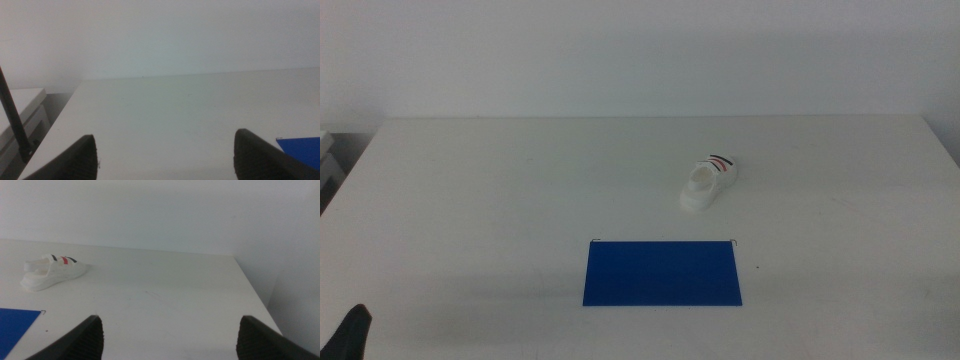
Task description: Use one arm to grab the shoe from the table and place it on the mat.
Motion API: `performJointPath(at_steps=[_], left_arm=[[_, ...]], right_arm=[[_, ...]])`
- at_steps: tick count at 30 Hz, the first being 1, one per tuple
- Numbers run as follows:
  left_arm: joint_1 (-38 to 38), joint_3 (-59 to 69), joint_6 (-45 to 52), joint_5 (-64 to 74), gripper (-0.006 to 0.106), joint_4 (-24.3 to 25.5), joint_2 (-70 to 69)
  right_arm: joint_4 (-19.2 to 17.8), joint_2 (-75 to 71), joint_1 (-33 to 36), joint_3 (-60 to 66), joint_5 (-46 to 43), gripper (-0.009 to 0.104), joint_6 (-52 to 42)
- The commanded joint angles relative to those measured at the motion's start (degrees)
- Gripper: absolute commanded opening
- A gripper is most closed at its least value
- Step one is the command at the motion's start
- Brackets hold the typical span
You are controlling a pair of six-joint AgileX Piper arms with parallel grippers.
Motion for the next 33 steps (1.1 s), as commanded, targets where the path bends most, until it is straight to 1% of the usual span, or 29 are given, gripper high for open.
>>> performJointPath(at_steps=[1, 3, 7, 12, 16, 25, 28, 33], left_arm=[[-0.23, 0.4, -0.28, -4.68, 0.094, -0.55, -0.8], [-0.23, 0.4, -0.28, -4.68, 0.094, -0.55, -0.8], [-0.23, 0.4, -0.28, -4.68, 0.094, -0.55, -0.8], [-0.23, 0.4, -0.28, -4.68, 0.094, -0.55, -0.8], [-0.23, 0.4, -0.28, -4.68, 0.094, -0.55, -0.8], [-0.23, 0.4, -0.28, -4.68, 0.094, -0.55, -0.8], [-0.23, 0.4, -0.28, -4.68, 0.094, -0.55, -0.8], [-0.23, 0.4, -0.28, -4.68, 0.094, -0.55, -0.8]], right_arm=[[0.69, -1.1, -0.07, 0.27, -4.52, 0.092, -0.48], [1.25, -1.1, -0.07, 0.27, -4.52, 0.092, -0.48], [1.25, -1.1, -0.07, 0.27, -4.52, 0.092, -0.48], [1.0, 4.6, -0.07, -8.1, 0.73, 0.092, -0.48], [-1.39, 12.35, -0.07, -14.12, 1.46, 0.092, -0.48], [-1.22, 31.72, 0.25, -28.18, 1.54, 0.092, -0.48], [-1.33, 37.97, 2.41, -33.03, 1.73, 0.092, -0.48], [-1.14, 47.56, 8.17, -41.38, 2.02, 0.092, -0.48]])
